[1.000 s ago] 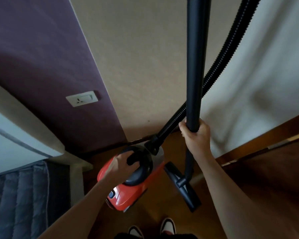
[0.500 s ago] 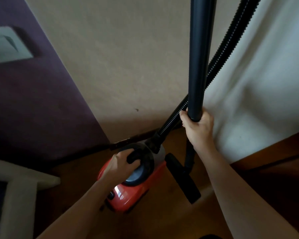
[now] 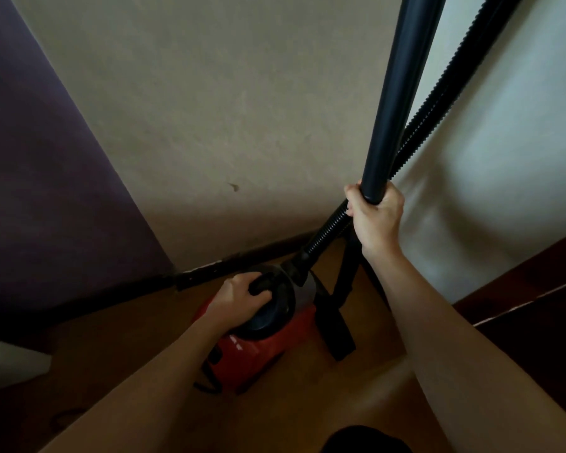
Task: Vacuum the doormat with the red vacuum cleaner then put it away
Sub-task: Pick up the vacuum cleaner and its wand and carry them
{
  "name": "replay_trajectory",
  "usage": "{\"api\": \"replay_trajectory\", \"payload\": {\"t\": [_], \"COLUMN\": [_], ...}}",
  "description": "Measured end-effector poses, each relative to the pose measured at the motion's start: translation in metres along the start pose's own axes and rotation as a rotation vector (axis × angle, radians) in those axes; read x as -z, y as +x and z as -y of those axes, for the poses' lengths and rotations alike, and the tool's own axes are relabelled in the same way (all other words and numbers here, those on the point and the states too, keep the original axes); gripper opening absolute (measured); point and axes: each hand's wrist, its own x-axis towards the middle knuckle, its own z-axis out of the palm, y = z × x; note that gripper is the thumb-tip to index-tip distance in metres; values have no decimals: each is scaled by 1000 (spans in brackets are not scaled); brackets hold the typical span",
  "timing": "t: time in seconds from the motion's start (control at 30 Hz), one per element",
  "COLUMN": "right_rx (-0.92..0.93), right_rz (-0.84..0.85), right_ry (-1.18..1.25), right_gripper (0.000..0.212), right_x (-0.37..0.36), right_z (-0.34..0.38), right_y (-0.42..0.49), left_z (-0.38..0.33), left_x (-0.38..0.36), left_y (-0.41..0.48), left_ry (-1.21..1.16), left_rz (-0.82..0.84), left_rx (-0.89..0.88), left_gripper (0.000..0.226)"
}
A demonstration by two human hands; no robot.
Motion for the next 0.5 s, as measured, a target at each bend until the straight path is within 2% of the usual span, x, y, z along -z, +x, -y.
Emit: {"api": "replay_trajectory", "payload": {"t": [0.23,0.4,0.5], "right_rx": [14,9,5], "right_rz": [-3,-27,-23], "right_ry": [17,20,35], "right_gripper": [35,15,30], "right_x": [2,4,4], "right_z": [-26,-40,-49], "right_y": [17,37,46], "left_z": [13,18,15], "left_x": [-21,-24,-26], "left_y": [28,56,71], "left_ry": [0,44,47], "left_rz": [18,-13,-18], "left_rx": [-28,-42,-68], "left_gripper": [10,9,12]}}
